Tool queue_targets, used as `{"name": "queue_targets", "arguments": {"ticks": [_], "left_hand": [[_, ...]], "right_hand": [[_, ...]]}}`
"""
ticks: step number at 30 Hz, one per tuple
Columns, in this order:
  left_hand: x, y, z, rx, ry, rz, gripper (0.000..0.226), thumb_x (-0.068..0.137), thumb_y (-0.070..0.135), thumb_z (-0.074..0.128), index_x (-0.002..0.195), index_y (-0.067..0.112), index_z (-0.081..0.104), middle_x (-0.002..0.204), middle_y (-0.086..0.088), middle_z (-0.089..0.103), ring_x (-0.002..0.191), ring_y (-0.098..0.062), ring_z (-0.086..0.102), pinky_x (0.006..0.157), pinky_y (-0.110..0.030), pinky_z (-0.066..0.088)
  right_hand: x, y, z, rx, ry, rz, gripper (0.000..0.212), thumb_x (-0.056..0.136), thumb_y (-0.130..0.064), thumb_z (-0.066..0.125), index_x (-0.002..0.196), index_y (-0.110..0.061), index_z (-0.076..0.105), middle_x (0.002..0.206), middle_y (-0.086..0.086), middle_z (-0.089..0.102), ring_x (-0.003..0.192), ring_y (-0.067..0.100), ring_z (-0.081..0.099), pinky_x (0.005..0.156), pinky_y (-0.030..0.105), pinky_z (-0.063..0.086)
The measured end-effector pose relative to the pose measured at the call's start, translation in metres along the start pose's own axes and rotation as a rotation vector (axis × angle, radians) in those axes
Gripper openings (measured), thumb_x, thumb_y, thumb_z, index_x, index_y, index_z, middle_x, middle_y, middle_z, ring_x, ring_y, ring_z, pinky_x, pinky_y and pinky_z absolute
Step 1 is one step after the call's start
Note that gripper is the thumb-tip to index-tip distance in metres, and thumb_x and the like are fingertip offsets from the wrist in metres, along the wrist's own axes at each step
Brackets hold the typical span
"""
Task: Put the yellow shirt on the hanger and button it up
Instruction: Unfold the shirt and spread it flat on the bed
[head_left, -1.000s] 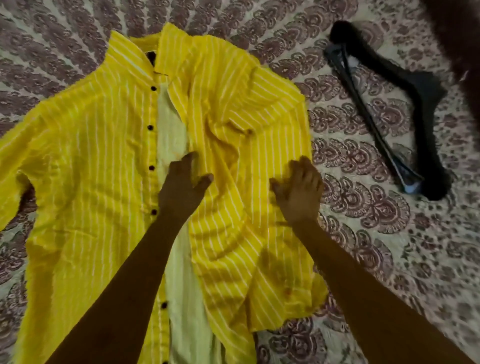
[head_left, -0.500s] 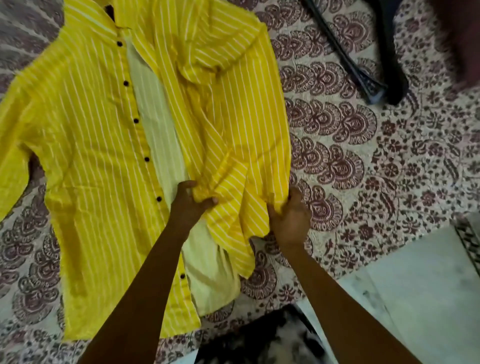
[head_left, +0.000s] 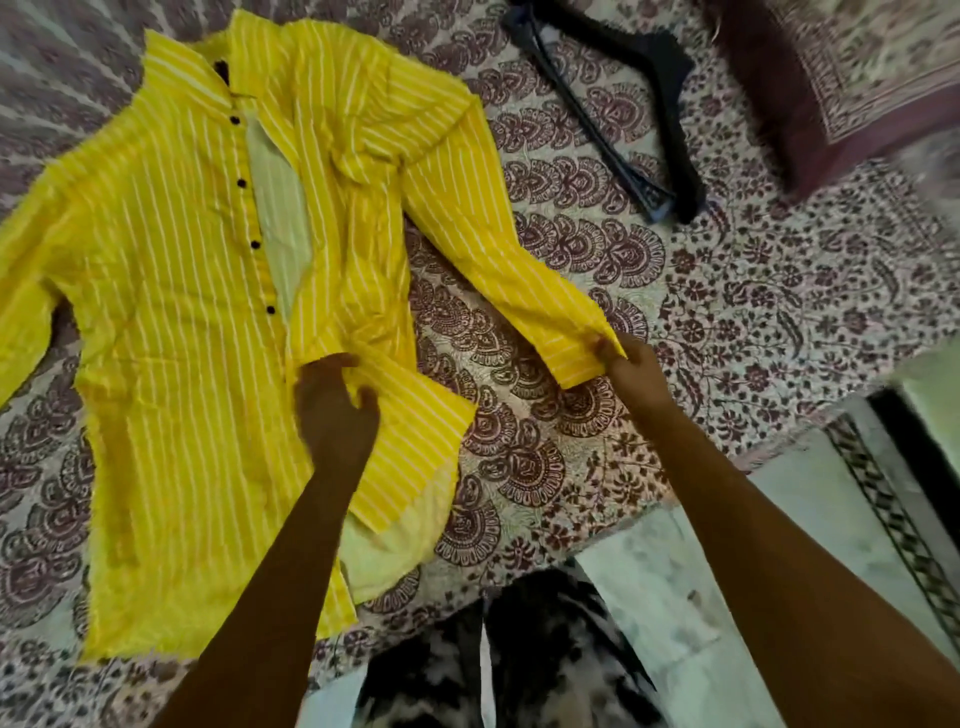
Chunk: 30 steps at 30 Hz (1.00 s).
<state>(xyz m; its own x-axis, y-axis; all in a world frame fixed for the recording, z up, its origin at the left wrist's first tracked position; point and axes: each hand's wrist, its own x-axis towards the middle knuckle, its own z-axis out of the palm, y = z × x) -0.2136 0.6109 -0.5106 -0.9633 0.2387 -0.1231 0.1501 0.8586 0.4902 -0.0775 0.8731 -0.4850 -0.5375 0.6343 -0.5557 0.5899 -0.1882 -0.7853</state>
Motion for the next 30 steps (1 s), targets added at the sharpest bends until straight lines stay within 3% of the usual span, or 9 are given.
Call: {"name": "queue_targets", "arguments": {"ticks": [2,4,6,8,13,17,21,26,30], "left_hand": [[-0.007,0.043,0.025,-0.344,-0.220,-0.080,0.016,0.086,0.018,0.057,0.095,0.006,0.064,0.095,-0.010,0.067,0.082,-0.018,0.060,0.077,-0.035,0.044],[-0.018,0.092,0.043,-0.800,-0.523,-0.372,0.010,0.094,0.023,0.051,0.098,0.016,0.057,0.082,0.000,0.066,0.068,-0.009,0.057,0.069,-0.031,0.041],[-0.027,0.127,0.059,-1.078,-0.739,-0.600,0.028,0.096,0.039,0.041,0.116,0.021,0.050,0.102,-0.001,0.063,0.088,-0.016,0.060,0.080,-0.035,0.045],[-0.031,0.147,0.075,-1.247,-0.687,-0.679,0.034,0.095,0.039,0.044,0.120,0.018,0.050,0.117,-0.003,0.061,0.105,-0.022,0.058,0.086,-0.036,0.048],[-0.050,0.174,0.090,-1.054,-0.377,-0.576,0.018,0.087,0.017,0.062,0.104,0.015,0.060,0.098,-0.006,0.064,0.091,-0.024,0.059,0.065,-0.027,0.047],[-0.058,0.204,0.089,-1.135,-0.427,-0.477,0.012,0.089,0.013,0.059,0.098,0.021,0.060,0.100,-0.002,0.066,0.096,-0.024,0.062,0.081,-0.036,0.050],[-0.056,0.257,0.088,-1.322,-0.541,-0.386,0.015,0.090,0.008,0.054,0.100,0.019,0.057,0.093,0.003,0.065,0.079,-0.012,0.062,0.060,-0.022,0.050],[-0.057,0.297,0.133,-1.202,-0.570,-0.704,0.033,0.085,0.004,0.062,0.118,0.005,0.057,0.106,-0.012,0.064,0.101,-0.029,0.059,0.081,-0.041,0.054],[-0.073,0.310,0.166,-1.096,-0.685,-0.774,0.034,0.086,0.002,0.061,0.119,0.000,0.054,0.097,-0.010,0.061,0.071,-0.021,0.057,0.036,-0.012,0.043]], "right_hand": [[-0.002,-0.001,-0.004,0.051,-0.029,-0.053,0.025,0.094,-0.008,0.050,0.115,0.004,0.057,0.105,0.019,0.062,0.084,0.017,0.057,0.079,0.040,0.048],[-0.001,0.002,-0.009,0.080,-0.094,-0.073,0.022,0.091,-0.001,0.052,0.112,-0.001,0.058,0.101,0.016,0.063,0.088,0.021,0.057,0.085,0.044,0.048],[0.001,0.008,-0.014,0.129,-0.138,-0.034,0.022,0.089,0.000,0.053,0.109,-0.007,0.059,0.096,0.007,0.064,0.086,0.019,0.059,0.081,0.037,0.050],[0.003,0.010,-0.020,0.171,-0.198,-0.002,0.018,0.089,-0.003,0.054,0.106,-0.008,0.058,0.092,0.003,0.063,0.081,0.016,0.060,0.071,0.025,0.053],[0.016,0.008,-0.031,0.338,-0.198,0.219,0.018,0.092,-0.032,0.053,0.090,-0.015,0.060,0.084,0.005,0.065,0.076,0.018,0.063,0.058,0.027,0.053],[0.029,-0.008,-0.052,0.466,-0.088,0.195,0.011,0.092,-0.020,0.055,0.087,-0.011,0.054,0.083,0.006,0.061,0.076,0.021,0.061,0.057,0.030,0.055],[0.042,-0.033,-0.098,0.692,-0.101,-0.050,0.008,0.091,-0.022,0.054,0.090,-0.014,0.053,0.089,0.002,0.062,0.082,0.017,0.061,0.072,0.032,0.053],[0.073,-0.007,-0.136,0.649,0.156,0.050,0.011,0.084,-0.013,0.064,0.092,-0.009,0.056,0.091,0.006,0.062,0.084,0.021,0.060,0.067,0.031,0.054],[0.082,0.034,-0.140,0.673,0.259,0.259,0.023,0.087,-0.017,0.063,0.106,-0.006,0.059,0.094,0.012,0.064,0.077,0.024,0.063,0.052,0.029,0.056]]}}
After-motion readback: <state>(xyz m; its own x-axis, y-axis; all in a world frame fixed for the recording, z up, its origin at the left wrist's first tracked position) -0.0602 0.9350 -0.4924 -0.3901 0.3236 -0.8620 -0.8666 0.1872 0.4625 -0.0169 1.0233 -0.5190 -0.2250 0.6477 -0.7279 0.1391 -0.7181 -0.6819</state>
